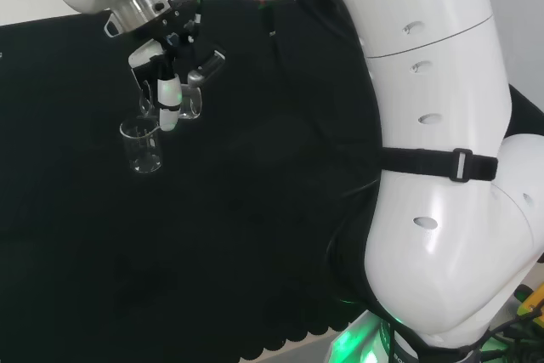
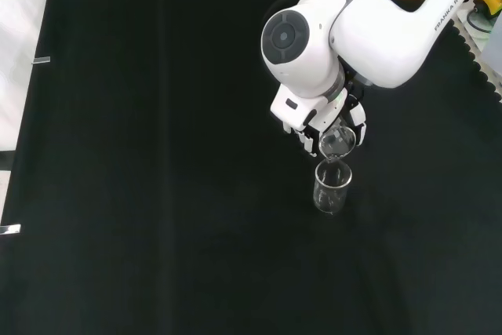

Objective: Pour the water from the handheld beaker into the one on the table.

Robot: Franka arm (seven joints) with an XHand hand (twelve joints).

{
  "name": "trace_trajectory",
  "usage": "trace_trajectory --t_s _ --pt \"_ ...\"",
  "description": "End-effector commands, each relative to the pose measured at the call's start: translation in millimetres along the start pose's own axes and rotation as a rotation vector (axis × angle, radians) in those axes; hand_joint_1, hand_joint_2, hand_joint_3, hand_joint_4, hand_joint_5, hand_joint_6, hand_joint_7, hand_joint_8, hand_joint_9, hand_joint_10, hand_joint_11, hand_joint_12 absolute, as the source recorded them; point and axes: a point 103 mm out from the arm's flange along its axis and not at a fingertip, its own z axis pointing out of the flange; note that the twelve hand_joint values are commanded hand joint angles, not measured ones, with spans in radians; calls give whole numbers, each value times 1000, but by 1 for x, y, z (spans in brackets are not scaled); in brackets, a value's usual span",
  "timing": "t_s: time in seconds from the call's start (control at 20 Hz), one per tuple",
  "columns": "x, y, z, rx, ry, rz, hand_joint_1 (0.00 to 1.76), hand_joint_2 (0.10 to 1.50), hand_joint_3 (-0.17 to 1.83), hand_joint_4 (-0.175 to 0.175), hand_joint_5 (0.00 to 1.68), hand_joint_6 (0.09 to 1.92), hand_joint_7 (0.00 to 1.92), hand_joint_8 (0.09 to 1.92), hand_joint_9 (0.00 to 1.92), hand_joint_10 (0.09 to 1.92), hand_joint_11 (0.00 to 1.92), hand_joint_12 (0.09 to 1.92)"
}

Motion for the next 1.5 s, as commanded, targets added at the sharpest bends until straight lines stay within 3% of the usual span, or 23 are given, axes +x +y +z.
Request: trace_trajectory --t_s 0.05,1.5 --pt "2 1 0 26 -24 9 1330 560 706 -175 1484 248 1599 87 1697 87 1116 869" --pt "13 6 -2 112 -113 43 1331 557 711 -175 1485 249 1604 87 1701 87 1151 844"
